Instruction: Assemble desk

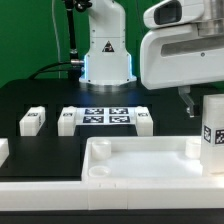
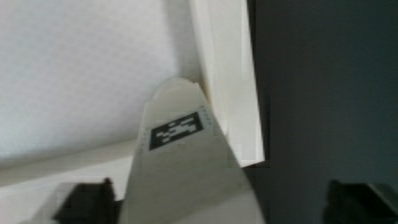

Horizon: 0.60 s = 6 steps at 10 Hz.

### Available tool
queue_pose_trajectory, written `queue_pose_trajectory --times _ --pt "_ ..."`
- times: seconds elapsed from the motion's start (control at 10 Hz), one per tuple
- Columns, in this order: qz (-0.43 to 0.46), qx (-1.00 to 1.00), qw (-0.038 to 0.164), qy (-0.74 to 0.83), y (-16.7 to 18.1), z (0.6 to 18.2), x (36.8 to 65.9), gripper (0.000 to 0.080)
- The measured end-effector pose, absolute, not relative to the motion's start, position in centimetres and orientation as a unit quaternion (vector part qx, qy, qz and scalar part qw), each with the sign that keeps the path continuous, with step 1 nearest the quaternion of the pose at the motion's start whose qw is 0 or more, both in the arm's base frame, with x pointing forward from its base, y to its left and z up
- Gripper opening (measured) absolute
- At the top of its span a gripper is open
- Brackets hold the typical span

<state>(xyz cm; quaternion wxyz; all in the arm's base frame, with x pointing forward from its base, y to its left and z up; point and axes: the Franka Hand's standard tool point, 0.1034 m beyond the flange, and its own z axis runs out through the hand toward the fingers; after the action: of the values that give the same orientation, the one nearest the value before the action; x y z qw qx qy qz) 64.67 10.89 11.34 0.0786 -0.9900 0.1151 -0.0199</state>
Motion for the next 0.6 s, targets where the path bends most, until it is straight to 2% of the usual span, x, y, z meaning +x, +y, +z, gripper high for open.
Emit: queue_pose_trajectory --times 0.1,0.2,0.3,0.5,0.6 --pt "-0.02 -0.99 0.079 0.115 10.88 11.33 64.67 0.0385" --pt "-0.018 -0.988 0.078 0.134 10.74 11.28 64.64 0.0385" --pt "-0.015 -0.981 0.077 0.175 10.42 11.22 64.64 0.0306" --pt "-0.01 -0.963 0.077 0.259 10.19 11.37 64.72 0.0304" --pt "-0.002 -0.932 0.076 0.355 10.29 11.59 64.71 0.03"
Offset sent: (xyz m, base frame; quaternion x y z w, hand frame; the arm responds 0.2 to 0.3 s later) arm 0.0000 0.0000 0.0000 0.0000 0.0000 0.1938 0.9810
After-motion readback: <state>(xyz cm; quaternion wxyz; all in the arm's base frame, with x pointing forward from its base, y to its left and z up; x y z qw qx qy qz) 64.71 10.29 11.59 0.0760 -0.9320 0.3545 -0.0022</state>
